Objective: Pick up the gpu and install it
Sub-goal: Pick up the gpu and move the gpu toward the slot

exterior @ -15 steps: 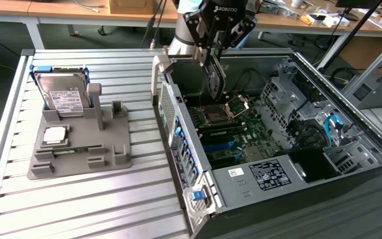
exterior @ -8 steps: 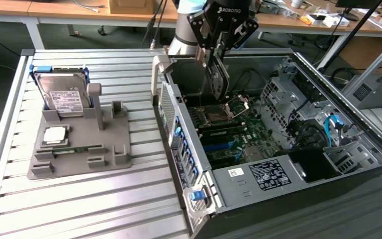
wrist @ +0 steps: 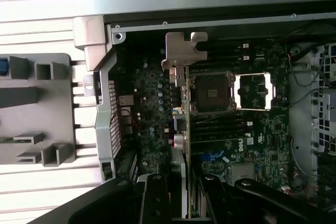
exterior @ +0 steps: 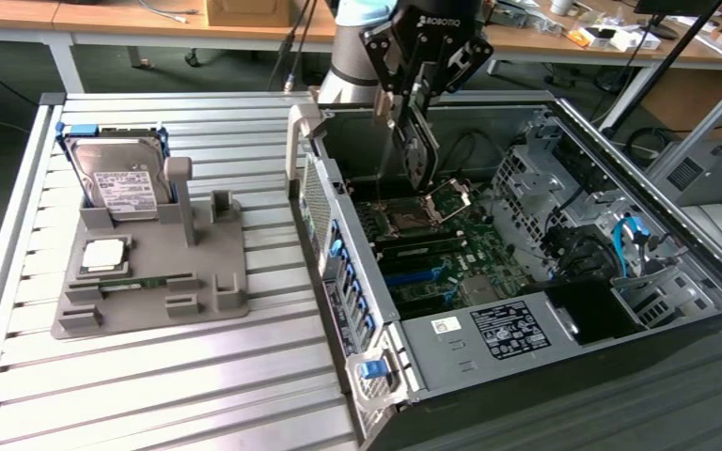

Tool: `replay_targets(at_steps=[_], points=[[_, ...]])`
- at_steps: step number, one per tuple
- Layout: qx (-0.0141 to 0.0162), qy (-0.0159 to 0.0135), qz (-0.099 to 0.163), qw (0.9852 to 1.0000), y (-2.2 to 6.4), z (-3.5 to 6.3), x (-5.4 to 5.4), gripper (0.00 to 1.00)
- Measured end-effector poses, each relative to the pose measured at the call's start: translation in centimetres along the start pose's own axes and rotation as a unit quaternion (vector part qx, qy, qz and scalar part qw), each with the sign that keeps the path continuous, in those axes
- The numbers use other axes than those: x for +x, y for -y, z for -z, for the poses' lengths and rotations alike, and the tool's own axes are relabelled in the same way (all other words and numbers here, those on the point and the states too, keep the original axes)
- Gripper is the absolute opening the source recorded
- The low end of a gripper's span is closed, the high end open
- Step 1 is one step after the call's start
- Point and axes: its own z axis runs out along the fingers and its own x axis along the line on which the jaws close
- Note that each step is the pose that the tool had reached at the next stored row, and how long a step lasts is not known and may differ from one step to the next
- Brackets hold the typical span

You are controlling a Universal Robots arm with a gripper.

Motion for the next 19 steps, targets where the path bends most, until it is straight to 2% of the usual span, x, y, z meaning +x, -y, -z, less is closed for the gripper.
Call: replay_targets(at_steps=[12, 19], points=[[0.0048, 0.0003, 0.0, 1.0, -0.01, -0.16, -0.7, 0.27], [0.008, 0.0006, 0.0, 1.0, -0.04, -0.31, -1.5, 0.27]])
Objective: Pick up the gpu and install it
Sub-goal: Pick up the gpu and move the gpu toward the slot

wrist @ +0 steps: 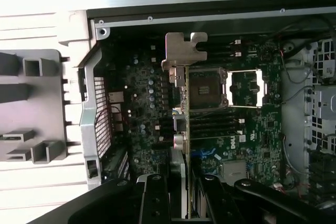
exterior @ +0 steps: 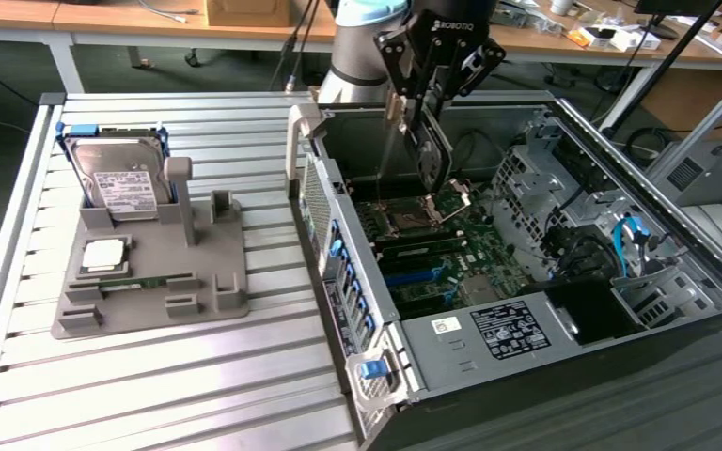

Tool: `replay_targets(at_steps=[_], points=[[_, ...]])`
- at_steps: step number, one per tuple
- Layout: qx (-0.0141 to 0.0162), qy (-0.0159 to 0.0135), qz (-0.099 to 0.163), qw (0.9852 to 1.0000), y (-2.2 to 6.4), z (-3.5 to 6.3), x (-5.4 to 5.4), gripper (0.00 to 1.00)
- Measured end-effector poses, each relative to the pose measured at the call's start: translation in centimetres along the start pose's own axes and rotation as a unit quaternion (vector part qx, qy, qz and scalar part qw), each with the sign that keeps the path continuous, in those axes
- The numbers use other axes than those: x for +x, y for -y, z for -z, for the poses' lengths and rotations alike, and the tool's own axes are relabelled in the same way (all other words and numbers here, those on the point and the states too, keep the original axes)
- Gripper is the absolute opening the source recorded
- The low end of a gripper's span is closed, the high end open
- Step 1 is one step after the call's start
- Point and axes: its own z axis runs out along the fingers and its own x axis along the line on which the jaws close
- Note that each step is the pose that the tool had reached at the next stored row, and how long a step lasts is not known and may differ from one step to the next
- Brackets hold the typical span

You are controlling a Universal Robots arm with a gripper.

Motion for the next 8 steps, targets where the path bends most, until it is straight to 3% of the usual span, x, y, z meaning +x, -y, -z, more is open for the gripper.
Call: replay_targets(at_steps=[8], points=[[0.0024, 0.0002, 0.0, 1.0, -0.02, -0.16, -0.69, 0.27]])
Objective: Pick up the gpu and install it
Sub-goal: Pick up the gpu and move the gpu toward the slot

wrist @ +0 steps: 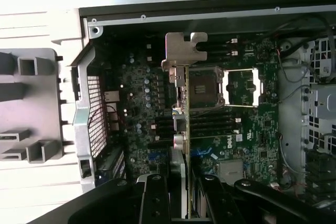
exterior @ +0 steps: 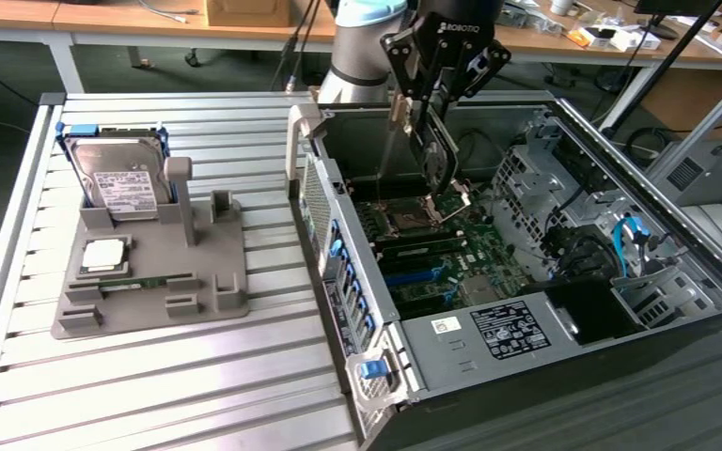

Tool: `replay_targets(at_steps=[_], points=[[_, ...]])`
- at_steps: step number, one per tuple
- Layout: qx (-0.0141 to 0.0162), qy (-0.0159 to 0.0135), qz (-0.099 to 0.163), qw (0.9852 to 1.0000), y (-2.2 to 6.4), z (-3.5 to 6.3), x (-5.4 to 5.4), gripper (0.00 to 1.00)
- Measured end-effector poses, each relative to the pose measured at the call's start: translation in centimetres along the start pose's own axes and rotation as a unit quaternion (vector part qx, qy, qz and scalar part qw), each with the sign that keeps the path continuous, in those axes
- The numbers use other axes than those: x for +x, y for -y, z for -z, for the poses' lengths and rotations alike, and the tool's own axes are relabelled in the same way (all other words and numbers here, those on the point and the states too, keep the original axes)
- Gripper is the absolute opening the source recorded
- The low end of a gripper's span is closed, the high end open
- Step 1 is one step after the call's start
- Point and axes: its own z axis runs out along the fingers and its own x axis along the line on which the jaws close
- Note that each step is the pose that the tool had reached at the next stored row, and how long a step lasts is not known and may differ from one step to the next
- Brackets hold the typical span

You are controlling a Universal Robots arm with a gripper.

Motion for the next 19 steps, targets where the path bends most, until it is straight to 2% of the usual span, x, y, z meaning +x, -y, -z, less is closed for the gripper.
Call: replay_targets(at_steps=[19], points=[[0.0034, 0.0003, 0.0, 1.0, -0.09, -0.29, -1.5, 0.27]])
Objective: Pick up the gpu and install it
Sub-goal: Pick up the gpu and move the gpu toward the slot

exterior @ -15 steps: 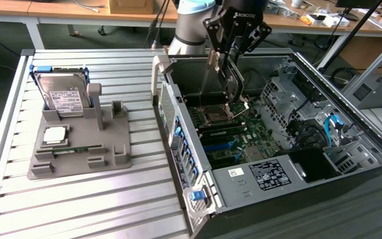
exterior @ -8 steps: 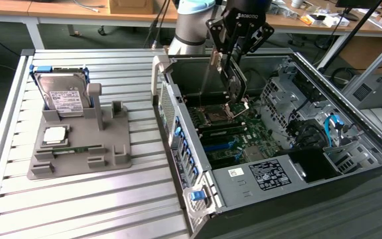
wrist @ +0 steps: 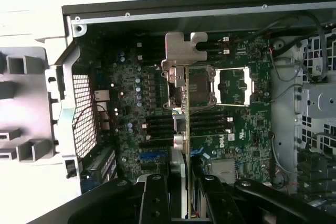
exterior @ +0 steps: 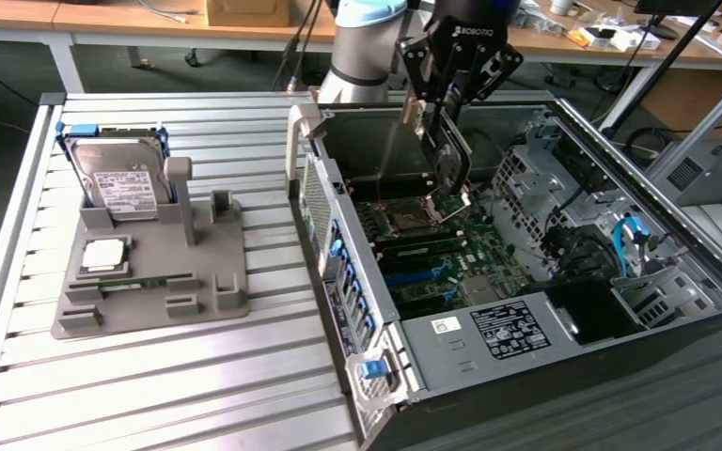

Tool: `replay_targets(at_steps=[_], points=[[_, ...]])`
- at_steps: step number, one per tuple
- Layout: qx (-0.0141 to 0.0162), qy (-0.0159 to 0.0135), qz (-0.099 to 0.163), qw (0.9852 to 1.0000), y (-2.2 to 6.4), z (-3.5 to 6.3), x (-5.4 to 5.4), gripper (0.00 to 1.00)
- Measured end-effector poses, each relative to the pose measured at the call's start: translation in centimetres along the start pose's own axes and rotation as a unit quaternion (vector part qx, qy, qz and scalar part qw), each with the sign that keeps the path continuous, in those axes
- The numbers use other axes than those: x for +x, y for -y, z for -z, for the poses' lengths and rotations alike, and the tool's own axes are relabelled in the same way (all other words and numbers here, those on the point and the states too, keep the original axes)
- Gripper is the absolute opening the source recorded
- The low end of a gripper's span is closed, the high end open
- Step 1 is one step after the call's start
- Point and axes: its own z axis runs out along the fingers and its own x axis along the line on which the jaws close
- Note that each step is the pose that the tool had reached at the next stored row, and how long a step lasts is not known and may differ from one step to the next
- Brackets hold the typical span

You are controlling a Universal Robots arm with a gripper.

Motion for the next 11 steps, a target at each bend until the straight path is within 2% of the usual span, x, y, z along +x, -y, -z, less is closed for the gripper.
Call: replay_targets(at_steps=[11], points=[[0.0021, 0.0001, 0.0, 1.0, -0.06, -0.14, -0.81, 0.27]])
